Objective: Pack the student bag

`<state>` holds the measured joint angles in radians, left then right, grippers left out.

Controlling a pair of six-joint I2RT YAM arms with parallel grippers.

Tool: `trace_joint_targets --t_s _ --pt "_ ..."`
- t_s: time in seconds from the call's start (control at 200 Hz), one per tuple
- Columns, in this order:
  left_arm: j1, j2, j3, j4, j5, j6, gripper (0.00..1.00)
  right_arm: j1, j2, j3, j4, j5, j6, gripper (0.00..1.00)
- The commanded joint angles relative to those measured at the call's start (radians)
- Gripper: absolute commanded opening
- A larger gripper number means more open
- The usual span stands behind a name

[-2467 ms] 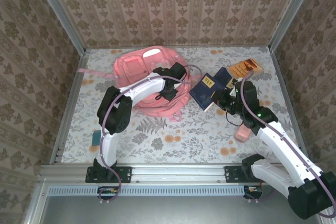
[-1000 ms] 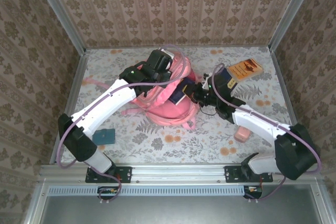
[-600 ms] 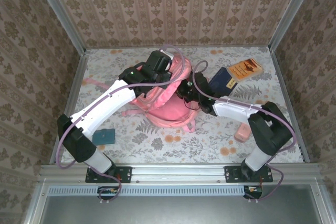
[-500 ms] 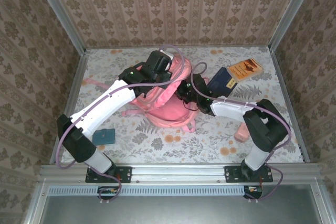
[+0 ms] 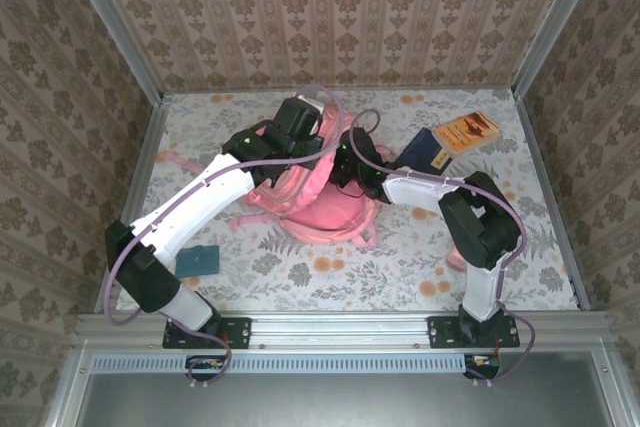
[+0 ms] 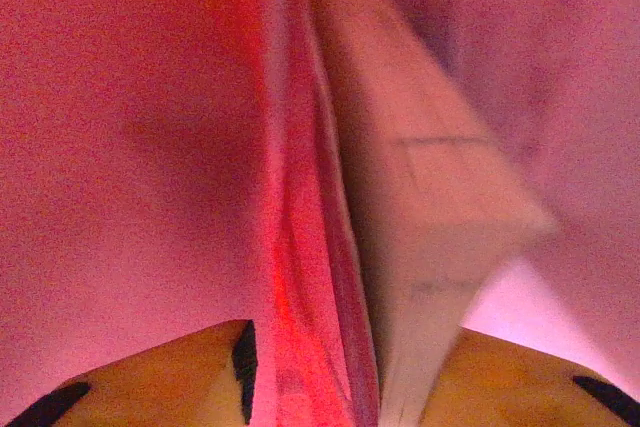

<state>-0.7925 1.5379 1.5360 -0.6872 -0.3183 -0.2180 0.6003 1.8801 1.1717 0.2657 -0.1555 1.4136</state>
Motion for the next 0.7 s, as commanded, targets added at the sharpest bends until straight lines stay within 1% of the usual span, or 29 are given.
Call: trace_joint_targets --t_s 0.0,0.075,0.14,0.355,0.425,0.54,0.695 --pt "0.002 -0.067 0.009 0.095 -0.009 -0.035 0.01 -0.004 -0.037 -0.024 -0.076 -0.061 0.047 0.49" --pt "0.007 -0.064 0.002 0.100 -0.002 -0.039 0.01 -0.010 -0.082 -0.053 -0.100 -0.077 0.040 0.49" --pt "0.012 -0.064 -0.003 0.104 0.004 -0.040 0.01 -0.019 -0.119 -0.075 -0.128 -0.088 0.032 0.47" --pt "0.028 -0.063 -0.021 0.112 0.015 -0.047 0.00 -0.037 -0.217 -0.157 -0.148 -0.119 0.026 0.28" --pt "0.033 -0.064 -0.027 0.111 0.014 -0.049 0.00 -0.040 -0.242 -0.174 -0.146 -0.139 0.019 0.24" --pt "0.046 -0.062 -0.043 0.105 0.012 -0.046 0.00 -0.040 -0.303 -0.213 -0.140 -0.170 -0.028 0.22" --pt "0.074 -0.056 -0.094 0.103 0.013 -0.040 0.00 -0.040 -0.403 -0.284 -0.200 -0.158 -0.131 0.25"
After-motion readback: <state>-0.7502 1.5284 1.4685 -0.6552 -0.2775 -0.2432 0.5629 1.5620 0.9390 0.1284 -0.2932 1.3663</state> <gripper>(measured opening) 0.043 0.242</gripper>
